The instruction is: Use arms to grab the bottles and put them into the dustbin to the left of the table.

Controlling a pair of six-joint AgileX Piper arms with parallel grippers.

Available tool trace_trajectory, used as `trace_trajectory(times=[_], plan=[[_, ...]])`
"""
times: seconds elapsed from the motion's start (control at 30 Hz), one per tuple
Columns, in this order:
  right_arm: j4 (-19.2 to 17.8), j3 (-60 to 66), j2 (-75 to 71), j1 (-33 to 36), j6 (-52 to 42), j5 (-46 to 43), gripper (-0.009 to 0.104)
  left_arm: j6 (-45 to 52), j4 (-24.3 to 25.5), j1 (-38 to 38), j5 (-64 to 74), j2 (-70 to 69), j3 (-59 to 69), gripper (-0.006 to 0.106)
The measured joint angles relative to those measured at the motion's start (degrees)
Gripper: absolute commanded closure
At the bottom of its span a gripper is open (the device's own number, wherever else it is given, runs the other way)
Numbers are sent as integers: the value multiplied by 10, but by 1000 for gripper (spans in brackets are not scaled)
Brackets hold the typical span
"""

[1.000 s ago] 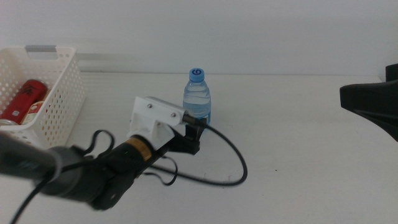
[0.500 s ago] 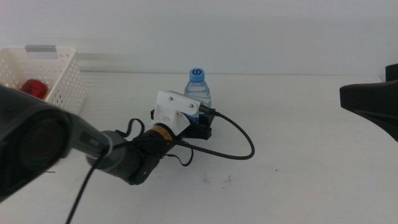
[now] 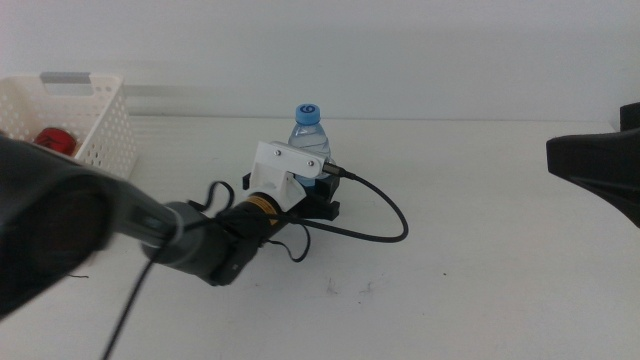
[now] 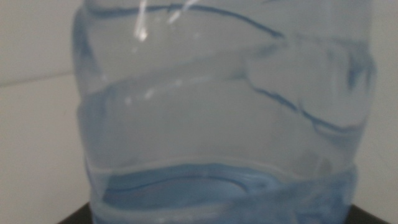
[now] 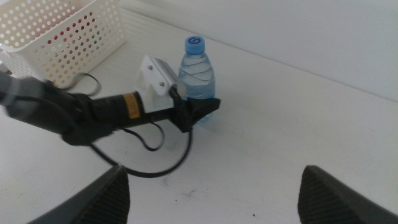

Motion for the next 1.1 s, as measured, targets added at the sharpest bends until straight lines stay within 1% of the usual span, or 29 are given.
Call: trace_trajectory(times=[0.03, 0.1, 0.23, 0.3, 0.37, 0.43, 0.53, 0.6, 0.63, 0.73, 0.9, 1.03, 1.1], plan=[[0, 0, 0, 0, 0, 0, 8, -1, 5, 0, 22, -24, 14, 88], [0, 0, 0, 0, 0, 0, 8, -23, 12, 0, 111, -88, 38, 103], [0, 0, 0, 0, 0, 0, 8, -88, 14, -2, 388, -229, 39, 102], [0, 0, 0, 0, 0, 0, 8, -82, 14, 4, 526, -287, 17, 102], [0, 0, 0, 0, 0, 0, 8, -42, 2, 17, 635, -323, -16, 102], [0, 0, 0, 0, 0, 0, 8, 26, -37, 39, 752, -336, -67, 102], [0, 0, 0, 0, 0, 0, 8, 162, -121, 96, 914, -333, -157, 102], [0, 0, 0, 0, 0, 0, 8, 213, -149, 141, 995, -326, -212, 102], [0, 0, 0, 0, 0, 0, 8, 227, -152, 165, 1030, -320, -241, 102], [0, 0, 0, 0, 0, 0, 8, 245, -151, 237, 1082, -303, -309, 102], [0, 0, 0, 0, 0, 0, 8, 273, -164, 348, 1084, -269, -361, 102], [0, 0, 0, 0, 0, 0, 8, 286, -175, 403, 1075, -233, -365, 102], [0, 0, 0, 0, 0, 0, 8, 291, -175, 419, 1065, -211, -365, 101]])
